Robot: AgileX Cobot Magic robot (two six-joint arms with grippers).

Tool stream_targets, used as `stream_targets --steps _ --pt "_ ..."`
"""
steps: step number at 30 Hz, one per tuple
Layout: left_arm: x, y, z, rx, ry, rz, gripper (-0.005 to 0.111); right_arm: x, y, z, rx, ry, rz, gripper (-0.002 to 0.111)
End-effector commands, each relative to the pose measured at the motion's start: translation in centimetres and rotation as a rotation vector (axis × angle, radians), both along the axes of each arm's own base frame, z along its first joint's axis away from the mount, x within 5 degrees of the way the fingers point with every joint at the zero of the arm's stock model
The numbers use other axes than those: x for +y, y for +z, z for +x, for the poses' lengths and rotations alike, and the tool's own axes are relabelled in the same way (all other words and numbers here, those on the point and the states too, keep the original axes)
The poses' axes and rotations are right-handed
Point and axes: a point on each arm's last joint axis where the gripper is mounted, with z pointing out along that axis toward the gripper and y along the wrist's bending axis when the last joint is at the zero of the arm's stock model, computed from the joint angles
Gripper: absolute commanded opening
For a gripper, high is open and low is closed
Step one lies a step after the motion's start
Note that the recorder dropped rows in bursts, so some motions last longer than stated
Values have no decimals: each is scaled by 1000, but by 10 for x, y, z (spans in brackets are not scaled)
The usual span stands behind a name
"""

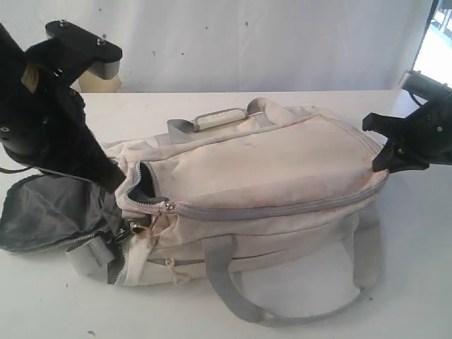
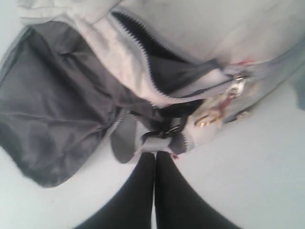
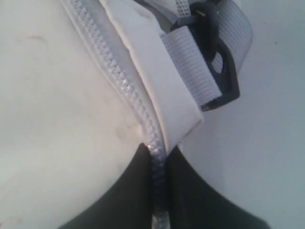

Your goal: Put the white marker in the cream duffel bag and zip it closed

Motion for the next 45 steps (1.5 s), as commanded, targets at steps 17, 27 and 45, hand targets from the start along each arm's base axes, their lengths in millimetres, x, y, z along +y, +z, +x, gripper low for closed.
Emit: stream_targets --steps 17,27,45 --pt "-19 -43 -9 9 -78 -255 0 -5 0 0 -28 70 -40 10" --pt "-16 -85 -20 61 15 -363 42 -3 10 -2 -37 80 -29 43" --pt "-22 -141 -8 57 190 -440 55 2 68 -26 -161 124 -43 43"
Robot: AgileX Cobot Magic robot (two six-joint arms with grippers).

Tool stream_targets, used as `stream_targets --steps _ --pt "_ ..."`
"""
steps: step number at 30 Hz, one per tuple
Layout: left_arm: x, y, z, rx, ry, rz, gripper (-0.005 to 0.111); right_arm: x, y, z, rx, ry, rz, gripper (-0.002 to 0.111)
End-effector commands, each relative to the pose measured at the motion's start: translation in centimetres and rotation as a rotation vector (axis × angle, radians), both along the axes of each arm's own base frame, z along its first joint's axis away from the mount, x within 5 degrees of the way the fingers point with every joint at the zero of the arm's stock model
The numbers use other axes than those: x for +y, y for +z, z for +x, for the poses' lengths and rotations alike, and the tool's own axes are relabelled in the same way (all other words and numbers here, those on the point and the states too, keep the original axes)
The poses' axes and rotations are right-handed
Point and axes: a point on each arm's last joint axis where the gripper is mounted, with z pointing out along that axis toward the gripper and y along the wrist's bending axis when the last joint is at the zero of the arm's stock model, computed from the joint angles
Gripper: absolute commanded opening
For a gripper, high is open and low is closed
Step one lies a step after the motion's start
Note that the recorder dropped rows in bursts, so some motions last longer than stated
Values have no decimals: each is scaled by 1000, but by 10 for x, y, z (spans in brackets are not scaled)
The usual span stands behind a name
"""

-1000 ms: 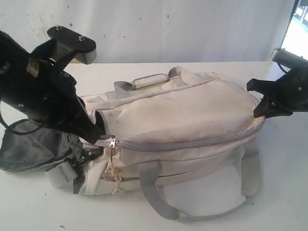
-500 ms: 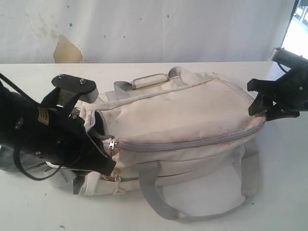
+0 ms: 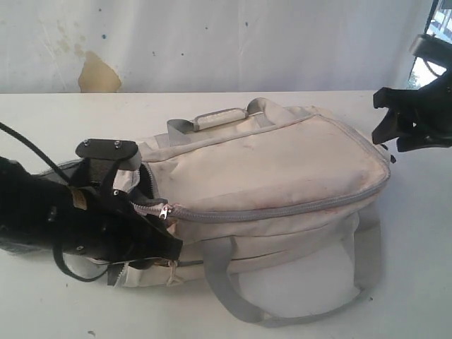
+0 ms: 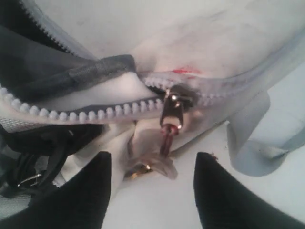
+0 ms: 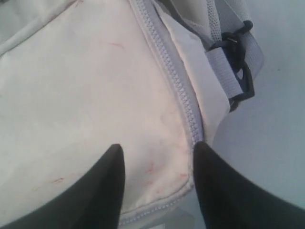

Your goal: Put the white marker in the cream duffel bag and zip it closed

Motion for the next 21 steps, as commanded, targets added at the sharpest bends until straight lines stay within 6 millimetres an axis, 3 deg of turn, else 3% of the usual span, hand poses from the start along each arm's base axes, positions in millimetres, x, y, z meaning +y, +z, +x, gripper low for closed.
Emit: stream_targets --steps 1,12,16,21 --pt "-5 -16 8 13 56 -12 55 -2 16 -9 -34 38 -16 43" --pt "-9 -21 13 44 150 -76 53 1 38 -22 -80 68 -24 43" --pt "-10 -21 12 53 161 -86 37 5 41 -24 -103 114 -37 43" --pt "-10 -21 12 43 141 -76 12 24 42 -25 -130 227 -60 43"
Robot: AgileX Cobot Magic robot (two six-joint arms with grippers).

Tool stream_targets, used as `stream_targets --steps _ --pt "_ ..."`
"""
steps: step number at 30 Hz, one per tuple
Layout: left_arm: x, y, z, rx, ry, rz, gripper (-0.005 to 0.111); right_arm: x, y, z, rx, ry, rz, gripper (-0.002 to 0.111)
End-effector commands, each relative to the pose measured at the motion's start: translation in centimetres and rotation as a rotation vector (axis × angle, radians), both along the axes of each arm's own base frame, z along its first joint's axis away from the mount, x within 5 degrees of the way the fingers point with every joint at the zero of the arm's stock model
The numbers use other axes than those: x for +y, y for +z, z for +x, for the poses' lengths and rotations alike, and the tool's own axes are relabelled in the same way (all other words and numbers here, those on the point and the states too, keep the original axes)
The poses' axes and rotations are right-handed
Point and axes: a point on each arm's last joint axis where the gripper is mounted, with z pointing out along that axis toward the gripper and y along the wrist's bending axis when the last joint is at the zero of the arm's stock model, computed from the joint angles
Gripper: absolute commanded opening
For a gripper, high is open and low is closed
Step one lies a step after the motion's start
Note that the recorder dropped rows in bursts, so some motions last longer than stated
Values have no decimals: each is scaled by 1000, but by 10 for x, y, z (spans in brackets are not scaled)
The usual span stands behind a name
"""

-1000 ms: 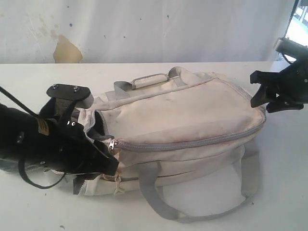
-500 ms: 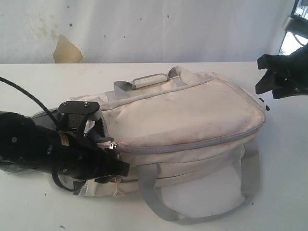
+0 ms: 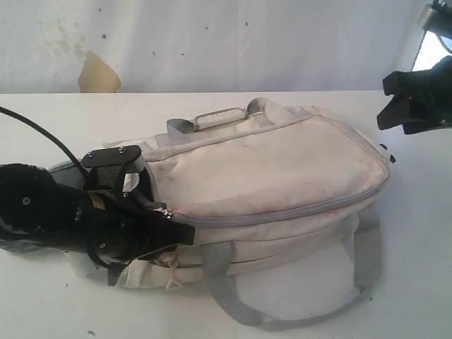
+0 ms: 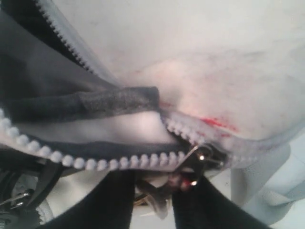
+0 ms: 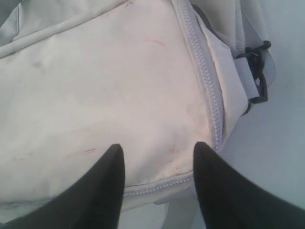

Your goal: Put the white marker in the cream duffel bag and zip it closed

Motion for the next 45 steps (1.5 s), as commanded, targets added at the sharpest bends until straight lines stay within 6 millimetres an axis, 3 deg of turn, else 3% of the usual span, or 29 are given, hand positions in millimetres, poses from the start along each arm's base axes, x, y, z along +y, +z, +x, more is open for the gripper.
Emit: stream_targets --steps 1,3,9,21,23,26,28,31,34,36,39,45 --pt "-1 -1 -1 -1 -5 0 8 17 4 -3 -38 111 -28 43" --pt "-1 -1 -2 10 -12 4 0 24 4 -3 -38 132 -28 43" --pt "2 6 -10 41 -52 10 0 41 2 -5 -33 193 -28 43" --pt "-7 51 -12 24 -245 27 0 71 -6 -11 -38 350 -60 43" --pt "-6 50 -11 10 -253 44 13 71 -8 -11 -33 348 -60 43" --pt "-6 51 -9 -8 -242 36 52 71 -8 -11 -38 345 -61 43" --pt "-8 56 -8 27 -191 4 70 71 -10 -11 -33 345 -61 43" --pt "-3 86 5 -15 -150 -6 75 71 -12 -12 -27 345 -61 43" --pt "31 103 36 -17 82 0 75 71 -12 -12 -26 346 -61 43" --pt "48 100 52 69 205 -116 75 71 -11 -12 -27 342 -52 43" --pt "46 90 60 157 164 -225 75 79 -11 -14 -32 373 -55 43" --pt "42 72 74 205 193 -229 74 101 -11 -21 -102 563 -107 43"
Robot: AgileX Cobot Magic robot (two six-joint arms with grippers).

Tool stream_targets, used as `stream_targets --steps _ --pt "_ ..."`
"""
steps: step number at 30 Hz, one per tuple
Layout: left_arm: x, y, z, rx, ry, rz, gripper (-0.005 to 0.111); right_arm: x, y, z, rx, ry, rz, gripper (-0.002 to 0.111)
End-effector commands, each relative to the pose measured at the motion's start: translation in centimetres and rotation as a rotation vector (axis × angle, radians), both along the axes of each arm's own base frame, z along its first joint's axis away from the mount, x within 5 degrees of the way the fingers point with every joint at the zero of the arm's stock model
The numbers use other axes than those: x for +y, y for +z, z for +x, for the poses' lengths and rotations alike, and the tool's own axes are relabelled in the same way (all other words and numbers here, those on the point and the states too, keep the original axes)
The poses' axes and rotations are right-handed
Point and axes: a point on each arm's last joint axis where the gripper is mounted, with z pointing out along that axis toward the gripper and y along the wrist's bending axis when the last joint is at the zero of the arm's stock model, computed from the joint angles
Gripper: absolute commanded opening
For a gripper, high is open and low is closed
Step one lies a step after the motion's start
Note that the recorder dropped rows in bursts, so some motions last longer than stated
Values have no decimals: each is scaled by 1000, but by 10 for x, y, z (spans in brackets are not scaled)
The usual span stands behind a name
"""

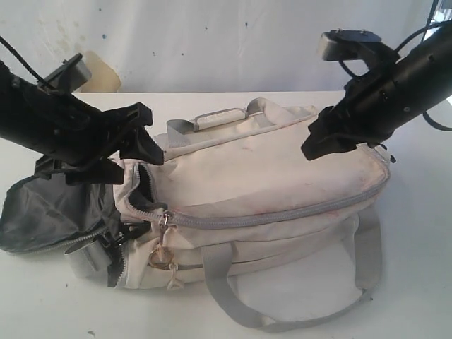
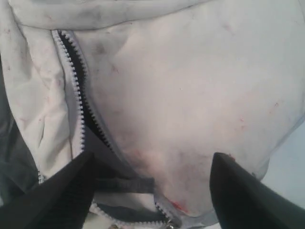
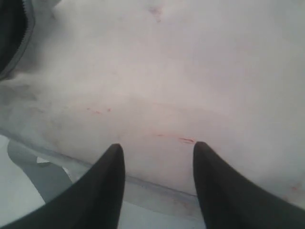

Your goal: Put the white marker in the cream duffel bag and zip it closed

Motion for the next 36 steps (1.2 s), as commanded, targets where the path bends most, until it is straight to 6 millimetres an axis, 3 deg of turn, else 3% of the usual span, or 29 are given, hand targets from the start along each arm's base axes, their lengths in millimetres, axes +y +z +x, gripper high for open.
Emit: stream_targets --steps 1,5,11,19,29,36 --pt "-4 -10 13 39 39 -24 74 14 -1 -5 -43 124 -21 43" --pt "-6 -20 31 62 132 -51 74 16 -2 -6 -40 135 -28 43" --pt "-15 -20 45 62 159 -138 74 15 -2 -8 -30 144 -35 43" --pt "-15 -59 60 119 219 -68 74 15 -2 -8 -30 144 -35 43" --pt "-12 -70 76 36 329 -63 74 16 -2 -8 -63 212 -53 43" --pt "-15 -101 75 150 304 -30 74 16 -2 -9 -63 224 -56 43"
